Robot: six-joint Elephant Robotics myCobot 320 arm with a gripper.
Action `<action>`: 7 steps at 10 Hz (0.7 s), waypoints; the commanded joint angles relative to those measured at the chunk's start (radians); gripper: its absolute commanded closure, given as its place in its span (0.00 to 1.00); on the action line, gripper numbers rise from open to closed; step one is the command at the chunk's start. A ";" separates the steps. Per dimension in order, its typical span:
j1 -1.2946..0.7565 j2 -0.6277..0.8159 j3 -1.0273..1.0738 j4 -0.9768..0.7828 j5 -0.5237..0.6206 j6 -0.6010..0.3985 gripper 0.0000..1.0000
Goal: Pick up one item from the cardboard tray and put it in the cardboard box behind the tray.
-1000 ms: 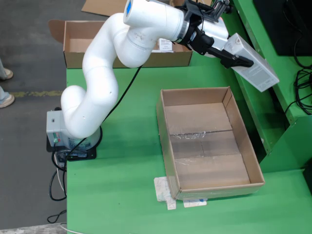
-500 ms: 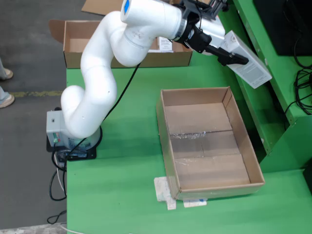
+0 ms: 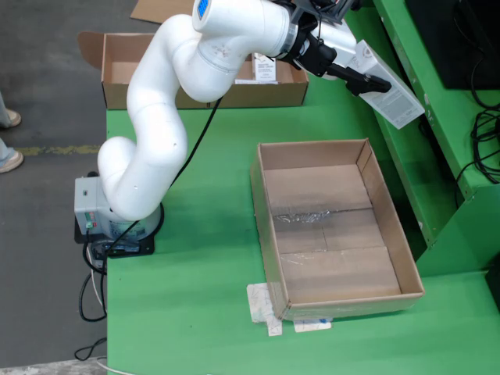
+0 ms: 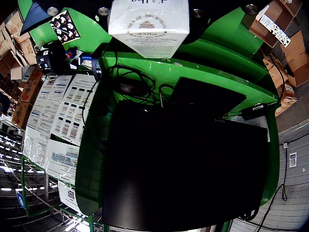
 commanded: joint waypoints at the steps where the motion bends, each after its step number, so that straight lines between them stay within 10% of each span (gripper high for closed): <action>1: 0.068 0.080 0.024 -0.095 0.014 0.014 1.00; 7: 0.320 0.188 0.024 -0.326 -0.045 0.063 1.00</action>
